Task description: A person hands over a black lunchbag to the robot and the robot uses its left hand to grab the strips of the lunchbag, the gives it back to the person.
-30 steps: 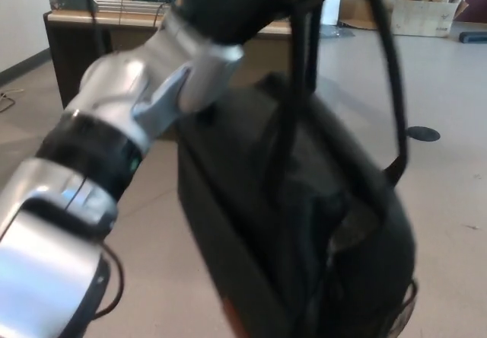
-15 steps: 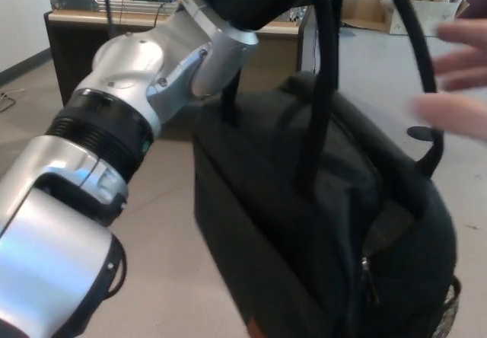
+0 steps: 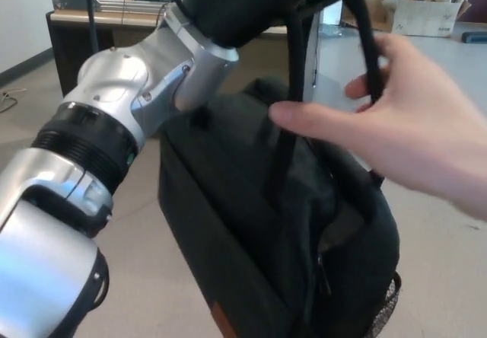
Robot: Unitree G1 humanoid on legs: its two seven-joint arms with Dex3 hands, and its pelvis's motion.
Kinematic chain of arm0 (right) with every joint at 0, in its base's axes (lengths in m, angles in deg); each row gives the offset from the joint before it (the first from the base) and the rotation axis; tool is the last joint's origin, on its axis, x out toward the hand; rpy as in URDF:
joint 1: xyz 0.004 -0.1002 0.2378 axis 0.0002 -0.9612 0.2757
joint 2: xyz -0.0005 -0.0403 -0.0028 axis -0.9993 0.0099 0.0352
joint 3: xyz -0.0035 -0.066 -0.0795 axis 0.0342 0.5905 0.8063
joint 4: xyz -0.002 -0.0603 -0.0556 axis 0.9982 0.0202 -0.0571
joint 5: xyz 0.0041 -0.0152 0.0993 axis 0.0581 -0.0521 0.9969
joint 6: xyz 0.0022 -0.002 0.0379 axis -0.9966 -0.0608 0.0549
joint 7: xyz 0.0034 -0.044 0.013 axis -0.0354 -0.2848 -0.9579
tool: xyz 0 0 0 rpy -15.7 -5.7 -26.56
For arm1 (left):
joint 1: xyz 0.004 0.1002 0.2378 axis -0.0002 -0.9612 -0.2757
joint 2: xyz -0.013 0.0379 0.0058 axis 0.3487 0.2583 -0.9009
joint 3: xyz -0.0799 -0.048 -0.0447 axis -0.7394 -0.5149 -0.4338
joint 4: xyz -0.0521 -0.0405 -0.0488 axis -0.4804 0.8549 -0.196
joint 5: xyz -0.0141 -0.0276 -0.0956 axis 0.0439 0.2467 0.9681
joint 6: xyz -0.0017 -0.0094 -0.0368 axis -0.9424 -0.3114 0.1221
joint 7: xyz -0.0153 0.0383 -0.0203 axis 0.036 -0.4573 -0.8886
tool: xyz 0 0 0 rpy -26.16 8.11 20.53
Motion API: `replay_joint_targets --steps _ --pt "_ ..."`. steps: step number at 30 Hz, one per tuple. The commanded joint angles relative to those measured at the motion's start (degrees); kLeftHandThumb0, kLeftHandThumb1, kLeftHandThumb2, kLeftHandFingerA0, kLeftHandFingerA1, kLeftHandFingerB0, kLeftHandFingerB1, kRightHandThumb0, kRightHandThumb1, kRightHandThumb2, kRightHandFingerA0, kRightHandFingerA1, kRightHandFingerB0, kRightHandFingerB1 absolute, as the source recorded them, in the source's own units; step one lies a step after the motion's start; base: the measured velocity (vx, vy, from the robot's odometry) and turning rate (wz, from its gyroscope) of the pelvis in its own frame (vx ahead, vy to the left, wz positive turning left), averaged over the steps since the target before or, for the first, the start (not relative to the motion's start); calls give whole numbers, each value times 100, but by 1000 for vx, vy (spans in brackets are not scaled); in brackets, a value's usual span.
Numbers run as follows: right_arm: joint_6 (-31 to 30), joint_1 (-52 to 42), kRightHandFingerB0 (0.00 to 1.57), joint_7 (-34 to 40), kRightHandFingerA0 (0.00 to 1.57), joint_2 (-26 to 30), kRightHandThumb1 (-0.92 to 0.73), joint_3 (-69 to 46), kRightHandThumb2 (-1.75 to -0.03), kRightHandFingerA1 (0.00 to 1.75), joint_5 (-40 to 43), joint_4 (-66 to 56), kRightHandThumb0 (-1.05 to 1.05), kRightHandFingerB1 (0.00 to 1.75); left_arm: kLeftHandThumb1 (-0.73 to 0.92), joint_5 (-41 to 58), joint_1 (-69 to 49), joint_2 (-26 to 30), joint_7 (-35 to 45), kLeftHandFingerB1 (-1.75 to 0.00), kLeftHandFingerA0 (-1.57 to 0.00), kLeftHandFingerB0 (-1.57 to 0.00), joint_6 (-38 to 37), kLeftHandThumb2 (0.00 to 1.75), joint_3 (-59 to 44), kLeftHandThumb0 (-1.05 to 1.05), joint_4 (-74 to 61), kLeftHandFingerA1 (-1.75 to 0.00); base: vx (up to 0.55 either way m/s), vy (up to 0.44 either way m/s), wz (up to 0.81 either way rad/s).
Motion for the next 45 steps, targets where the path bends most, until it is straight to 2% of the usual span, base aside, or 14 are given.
replay_joint_targets --steps 1,7,8,10,11,13,17,20,21,22,28,34,44,45 --pt "20 -105 58 33 52 67 -79 -42 -65 43 33 -7 -60 45 58 103 -94 -72 109 -160 -79 -65 -22 56 10 -28 -105 -172 0 0 0" --pt "79 -136 57 58 54 56 -79 -57 -65 44 45 8 -62 45 55 122 -266 -85 253 -159 -79 -67 -6 55 3 -28 -291 -172 0 0 0" --pt "81 -145 51 51 48 61 -66 -54 -103 58 42 -1 -62 58 54 127 -286 -79 274 -159 -79 -67 -13 55 -1 -29 -320 -172 0 0 0" --pt "97 -189 59 49 53 68 -79 -53 -65 44 41 -30 -61 45 53 198 -361 -75 428 -147 -80 -69 -9 57 -39 -30 -421 -166 0 0 0" --pt "87 -187 59 62 53 75 -79 -43 -65 44 23 -26 -61 46 54 510 -503 -88 1120 -44 -39 -40 142 57 -158 -55 -598 -58 0 0 0" --pt "64 -175 60 68 53 65 -79 -33 -65 43 10 -25 -62 45 47 1209 -766 -83 2476 -5 0 0 321 84 -371 -80 -945 0 0 0 0" --pt "32 -136 53 54 47 47 -65 -64 -103 58 48 -9 -63 59 64 1358 -977 100 3323 0 0 0 697 59 -427 -94 -1520 0 0 0 0" --pt "8 -116 52 41 49 60 -66 -53 -104 59 33 -37 -61 58 66 1506 -1112 158 3582 0 0 0 755 60 -515 -96 -1831 0 0 0 0" --pt "2 -114 58 19 55 62 -78 -55 -64 43 41 -37 -62 44 66 1530 -1152 180 3656 0 0 0 783 59 -535 -98 -1925 0 0 0 0" --pt "3 -117 51 -7 48 67 -67 -54 -104 58 46 -44 -62 58 67 1587 -1252 239 3737 0 0 0 790 60 -577 -100 -2121 0 0 0 0" --pt "64 -113 53 47 49 67 -66 -3 -104 59 -24 -37 -61 59 67 1730 -1603 442 4046 0 0 0 849 60 -763 -99 -2783 0 0 0 0" --pt "109 -103 61 66 56 70 -79 -23 -64 45 -5 -14 -63 47 62 2435 -2730 931 4472 0 0 0 1105 60 -1375 -95 -4070 0 0 0 0" --pt "79 -156 45 138 52 -9 -64 -168 -102 61 154 -46 -60 56 48 3182 -6100 1819 4187 -3 0 0 564 88 -2709 -85 -5314 0 0 0 0" --pt "75 -160 54 167 56 -31 -77 -162 -64 45 144 -46 -60 44 44 3416 -6480 1835 4215 -9 0 -1 479 86 -2792 -78 -5313 -6 0 0 0"
